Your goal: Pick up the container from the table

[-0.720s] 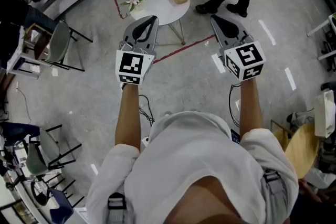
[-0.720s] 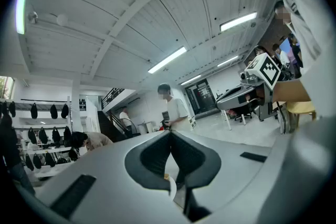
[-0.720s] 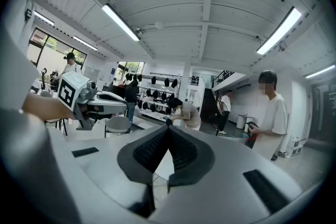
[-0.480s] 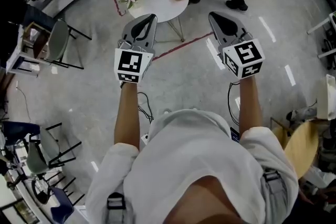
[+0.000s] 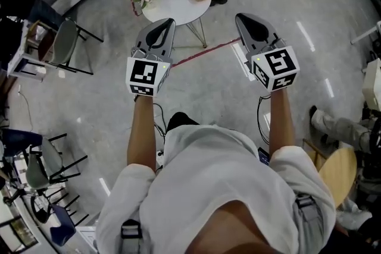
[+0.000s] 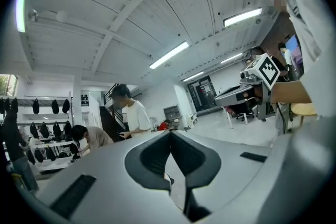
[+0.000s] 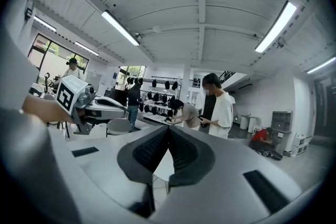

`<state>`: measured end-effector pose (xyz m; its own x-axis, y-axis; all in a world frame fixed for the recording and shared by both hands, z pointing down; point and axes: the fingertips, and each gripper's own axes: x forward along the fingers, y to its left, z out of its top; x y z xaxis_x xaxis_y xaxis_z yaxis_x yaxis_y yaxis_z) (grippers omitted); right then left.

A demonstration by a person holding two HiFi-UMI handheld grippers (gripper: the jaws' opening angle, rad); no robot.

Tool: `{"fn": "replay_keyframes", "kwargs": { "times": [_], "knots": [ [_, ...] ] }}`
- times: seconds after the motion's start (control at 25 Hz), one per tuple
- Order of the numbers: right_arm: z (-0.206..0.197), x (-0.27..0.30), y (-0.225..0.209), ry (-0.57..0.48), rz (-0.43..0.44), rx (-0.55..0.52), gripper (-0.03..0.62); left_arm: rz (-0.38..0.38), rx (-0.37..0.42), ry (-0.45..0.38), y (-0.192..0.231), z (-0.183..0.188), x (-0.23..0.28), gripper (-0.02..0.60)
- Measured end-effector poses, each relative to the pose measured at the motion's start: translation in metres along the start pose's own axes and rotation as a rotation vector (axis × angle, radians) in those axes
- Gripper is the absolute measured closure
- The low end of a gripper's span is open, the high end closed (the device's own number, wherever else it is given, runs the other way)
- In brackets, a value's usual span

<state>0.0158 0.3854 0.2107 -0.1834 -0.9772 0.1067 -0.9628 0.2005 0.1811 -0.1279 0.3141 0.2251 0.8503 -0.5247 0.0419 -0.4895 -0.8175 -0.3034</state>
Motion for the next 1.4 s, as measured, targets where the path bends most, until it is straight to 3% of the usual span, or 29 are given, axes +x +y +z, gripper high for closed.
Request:
{"fn": "replay_keyframes", "kwargs": {
  "times": [0.2,0.48,0.64,1.08,1.4],
  "knots": [
    [-0.021,0.005,-0.026,0.006,0.01,-0.008,0.58,0.012,-0.042,0.028,-0.005,-0.018,0.018,0.568],
    [-0.046,0.07,-0.065,0.016,-0.024,0.014,0.58,0.028,-0.063,0.021,0.041,-0.05,0.074,0.568],
    [-0.049,0.134,-0.085,0.052,-0.036,-0.016,0.58,0.024,-0.082,0.011,0.089,-0.073,0.12,0.568],
    [-0.021,0.328,-0.14,0.057,-0.014,0.035,0.579,0.024,-0.077,0.021,0.253,-0.107,0.239,0.568],
    [-0.033,0.405,-0.158,0.114,-0.009,-0.002,0.578,0.042,-0.114,0.055,0.312,-0.144,0.284,0.568]
  ]
}}
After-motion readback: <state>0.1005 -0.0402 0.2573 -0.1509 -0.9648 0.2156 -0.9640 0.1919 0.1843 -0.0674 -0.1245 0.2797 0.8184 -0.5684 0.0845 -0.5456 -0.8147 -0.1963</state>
